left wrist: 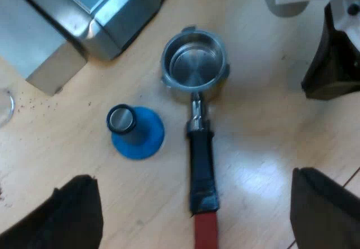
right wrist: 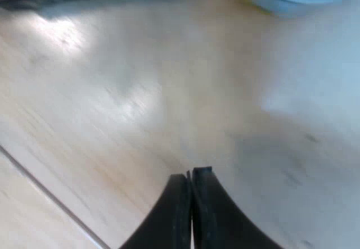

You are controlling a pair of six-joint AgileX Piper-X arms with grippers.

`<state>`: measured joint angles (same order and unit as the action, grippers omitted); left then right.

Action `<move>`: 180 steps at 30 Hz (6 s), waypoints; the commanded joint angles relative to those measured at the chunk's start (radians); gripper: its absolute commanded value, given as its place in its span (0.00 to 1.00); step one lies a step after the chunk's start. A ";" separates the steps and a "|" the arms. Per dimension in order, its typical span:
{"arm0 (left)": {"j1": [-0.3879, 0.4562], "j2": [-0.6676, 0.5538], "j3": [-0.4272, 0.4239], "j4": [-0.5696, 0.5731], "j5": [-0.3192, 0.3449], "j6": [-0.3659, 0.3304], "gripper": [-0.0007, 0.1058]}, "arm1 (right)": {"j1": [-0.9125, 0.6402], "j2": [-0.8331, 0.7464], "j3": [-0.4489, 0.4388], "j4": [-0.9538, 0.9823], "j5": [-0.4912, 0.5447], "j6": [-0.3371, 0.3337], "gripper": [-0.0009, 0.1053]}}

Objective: Put the handle in the coffee machine

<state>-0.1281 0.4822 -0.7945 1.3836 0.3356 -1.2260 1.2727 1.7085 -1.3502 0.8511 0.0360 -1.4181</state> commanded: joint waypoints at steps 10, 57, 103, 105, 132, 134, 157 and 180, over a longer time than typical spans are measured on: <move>0.001 -0.216 -0.007 0.004 0.020 -0.048 0.66 | -0.074 -0.165 -0.012 0.065 0.058 -0.015 0.01; 0.001 -0.242 0.110 0.003 0.088 -0.098 0.66 | -0.237 0.087 -0.106 -0.215 -0.171 -0.226 0.80; 0.001 -0.242 0.110 0.003 0.088 -0.094 0.66 | -0.237 0.260 -0.120 -0.239 -0.275 -0.263 0.75; 0.001 -0.242 0.110 0.003 0.088 -0.094 0.66 | -0.235 0.260 -0.120 -0.239 -0.275 -0.263 0.75; 0.001 -0.242 0.110 0.003 0.088 -0.046 0.66 | -0.233 0.214 -0.120 -0.227 -0.210 -0.242 0.01; 0.001 -0.242 0.110 0.003 0.088 -0.044 0.66 | -0.233 0.198 -0.120 -0.218 -0.182 -0.225 0.01; 0.001 -0.102 0.110 -0.025 0.186 0.119 0.67 | -0.233 0.046 -0.120 -0.024 -0.089 -0.117 0.01; 0.001 0.005 0.229 -0.229 0.298 0.196 0.67 | -0.292 -0.161 -0.120 0.162 -0.066 -0.096 0.01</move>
<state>-0.1281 0.4882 -0.5663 1.1711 0.6159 -1.0366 0.9881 1.5768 -1.4600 0.9990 -0.0326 -1.5108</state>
